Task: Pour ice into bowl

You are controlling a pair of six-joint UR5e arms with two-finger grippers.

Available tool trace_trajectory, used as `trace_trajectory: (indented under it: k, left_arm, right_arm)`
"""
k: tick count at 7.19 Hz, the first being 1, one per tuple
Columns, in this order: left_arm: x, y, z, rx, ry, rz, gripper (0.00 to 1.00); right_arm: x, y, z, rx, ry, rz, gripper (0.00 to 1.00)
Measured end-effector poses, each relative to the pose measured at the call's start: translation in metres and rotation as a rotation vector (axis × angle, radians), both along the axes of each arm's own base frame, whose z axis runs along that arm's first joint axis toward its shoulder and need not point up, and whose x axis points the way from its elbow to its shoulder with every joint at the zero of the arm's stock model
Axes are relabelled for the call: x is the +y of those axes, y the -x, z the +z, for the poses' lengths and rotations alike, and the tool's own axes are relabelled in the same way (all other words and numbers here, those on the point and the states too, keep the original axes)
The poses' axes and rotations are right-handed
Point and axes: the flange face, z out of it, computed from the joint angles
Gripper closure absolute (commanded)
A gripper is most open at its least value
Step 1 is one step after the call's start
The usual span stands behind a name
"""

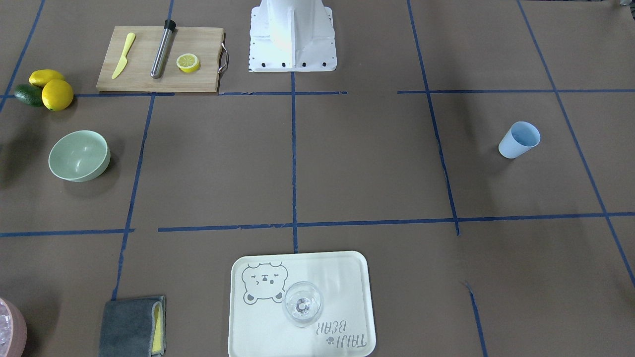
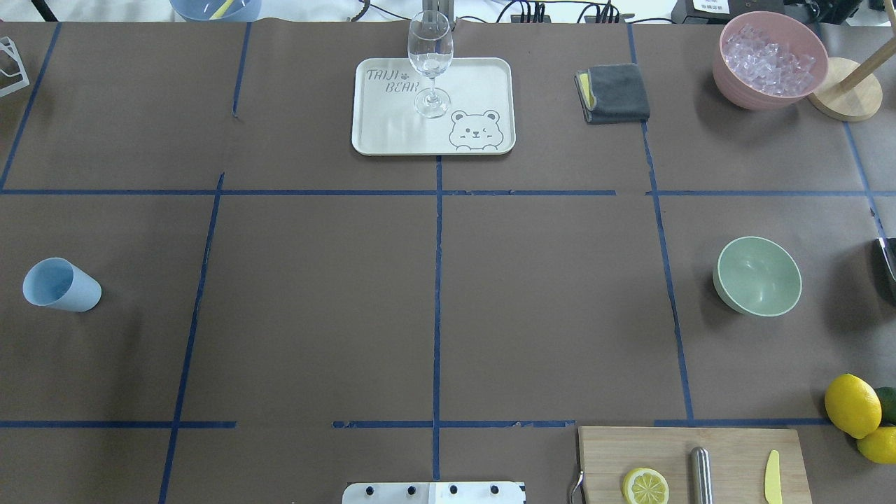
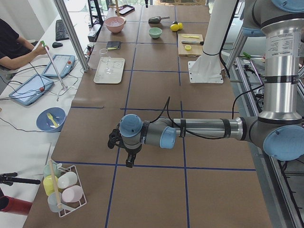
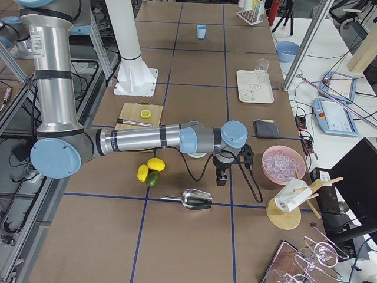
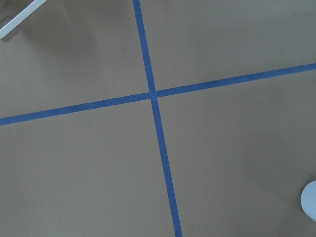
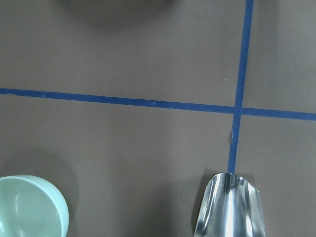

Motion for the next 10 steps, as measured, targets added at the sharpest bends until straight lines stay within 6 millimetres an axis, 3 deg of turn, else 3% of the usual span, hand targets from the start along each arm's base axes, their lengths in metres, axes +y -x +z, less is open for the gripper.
trace_trajectory:
  k: [5, 7, 10]
  left_arm:
    - [0.011, 0.006, -0.021, -0.009, -0.026, -0.027, 0.00]
    - [0.007, 0.006, -0.029, -0.001, 0.018, -0.087, 0.00]
    - [0.002, 0.005, -0.040, 0.011, 0.035, -0.121, 0.00]
  right_arm:
    - [0.006, 0.011, 0.010, -0.008, -0.075, -0.024, 0.00]
    - [0.025, 0.035, 0.015, -0.031, -0.160, -0.039, 0.00]
    - [0.061, 0.093, -0.006, -0.065, -0.093, 0.060, 0.03]
